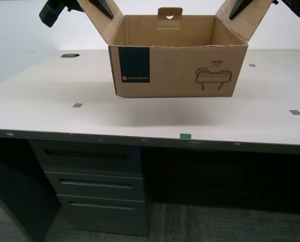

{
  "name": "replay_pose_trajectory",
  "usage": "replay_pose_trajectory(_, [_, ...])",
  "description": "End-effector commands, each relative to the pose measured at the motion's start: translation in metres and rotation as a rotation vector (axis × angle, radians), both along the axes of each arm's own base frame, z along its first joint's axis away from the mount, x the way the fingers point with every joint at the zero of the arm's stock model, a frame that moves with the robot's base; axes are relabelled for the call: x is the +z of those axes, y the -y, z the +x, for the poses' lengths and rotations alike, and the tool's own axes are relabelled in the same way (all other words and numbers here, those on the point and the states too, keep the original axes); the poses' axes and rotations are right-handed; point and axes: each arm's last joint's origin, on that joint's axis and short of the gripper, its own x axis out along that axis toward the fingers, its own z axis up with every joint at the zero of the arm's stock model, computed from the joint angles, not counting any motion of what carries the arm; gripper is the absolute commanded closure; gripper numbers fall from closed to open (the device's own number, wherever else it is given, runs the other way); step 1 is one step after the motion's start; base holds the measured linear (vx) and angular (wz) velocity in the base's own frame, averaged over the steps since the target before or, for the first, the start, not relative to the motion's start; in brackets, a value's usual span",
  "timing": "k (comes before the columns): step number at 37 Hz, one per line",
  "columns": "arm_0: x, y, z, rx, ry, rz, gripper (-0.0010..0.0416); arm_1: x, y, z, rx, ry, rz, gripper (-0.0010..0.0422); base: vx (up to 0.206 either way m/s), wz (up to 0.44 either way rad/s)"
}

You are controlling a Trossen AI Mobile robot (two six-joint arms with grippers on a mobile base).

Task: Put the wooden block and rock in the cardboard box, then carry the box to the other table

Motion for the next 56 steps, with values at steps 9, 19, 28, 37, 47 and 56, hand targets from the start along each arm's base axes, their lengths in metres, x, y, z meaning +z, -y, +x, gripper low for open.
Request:
replay_pose_trajectory(9, [-0.0002, 0.0001, -0.0007, -0.022, -0.016, -0.011, 0.0407, 0.0016, 0.0011, -0.0001, -0.035, 0.025, -0.010, 0.0413, -0.045, 0.144])
replay_pose_trajectory(19, [-0.0003, 0.0003, -0.0006, -0.027, -0.016, -0.017, 0.0406, 0.0016, 0.0010, 0.0000, -0.049, 0.040, -0.005, 0.0413, -0.061, 0.173])
replay_pose_trajectory(28, [-0.0004, 0.0002, -0.0009, -0.040, -0.028, -0.012, 0.0406, 0.0015, 0.0012, -0.0002, -0.062, 0.050, -0.001, 0.0412, -0.069, 0.203])
replay_pose_trajectory(37, [-0.0005, 0.0002, -0.0011, -0.040, -0.031, -0.012, 0.0406, 0.0015, 0.0013, -0.0003, -0.066, 0.054, 0.001, 0.0413, -0.062, 0.225])
replay_pose_trajectory(47, [-0.0020, 0.0003, -0.0031, -0.025, -0.044, -0.023, 0.0406, 0.0008, 0.0017, -0.0016, -0.042, 0.016, -0.004, 0.0413, -0.050, 0.225])
replay_pose_trajectory(56, [-0.0065, 0.0006, -0.0051, 0.024, -0.033, -0.045, 0.0406, 0.0017, 0.0022, -0.0005, -0.031, 0.020, -0.014, 0.0413, -0.043, 0.222])
